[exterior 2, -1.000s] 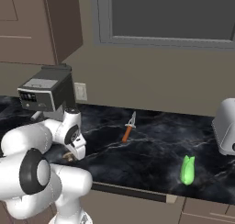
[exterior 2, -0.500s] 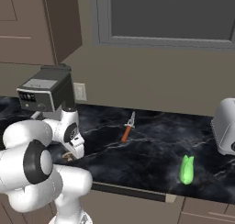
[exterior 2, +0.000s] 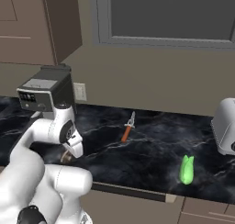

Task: Place the mushroom and corn inside the fridge drawer. Close the drawer after placing the vegetables.

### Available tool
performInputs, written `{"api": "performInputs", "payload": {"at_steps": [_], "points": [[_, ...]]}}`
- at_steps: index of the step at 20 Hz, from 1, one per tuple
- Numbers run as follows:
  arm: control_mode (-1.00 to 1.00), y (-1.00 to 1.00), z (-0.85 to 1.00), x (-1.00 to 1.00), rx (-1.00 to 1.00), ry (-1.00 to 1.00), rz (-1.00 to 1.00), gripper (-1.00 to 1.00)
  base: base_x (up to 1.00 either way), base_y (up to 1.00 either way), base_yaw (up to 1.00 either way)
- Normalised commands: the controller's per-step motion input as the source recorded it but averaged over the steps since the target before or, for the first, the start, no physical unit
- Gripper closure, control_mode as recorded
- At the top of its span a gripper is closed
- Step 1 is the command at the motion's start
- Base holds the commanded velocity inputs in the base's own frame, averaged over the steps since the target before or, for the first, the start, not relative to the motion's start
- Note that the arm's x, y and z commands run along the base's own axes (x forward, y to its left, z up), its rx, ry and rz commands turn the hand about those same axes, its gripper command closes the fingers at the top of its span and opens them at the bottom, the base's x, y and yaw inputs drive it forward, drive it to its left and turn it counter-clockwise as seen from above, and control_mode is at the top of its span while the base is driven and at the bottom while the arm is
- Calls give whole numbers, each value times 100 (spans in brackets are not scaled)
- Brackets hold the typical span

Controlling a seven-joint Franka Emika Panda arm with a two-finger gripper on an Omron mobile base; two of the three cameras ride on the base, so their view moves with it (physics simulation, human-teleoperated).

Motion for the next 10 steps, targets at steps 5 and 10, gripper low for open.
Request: {"api": "performInputs", "payload": {"at_steps": [5, 10], "points": [[-100, -69, 98, -7, 0, -13, 0, 100, 0, 0, 0], [-100, -78, 100, -18, 0, -28, 0, 100, 0, 0, 0]]}}
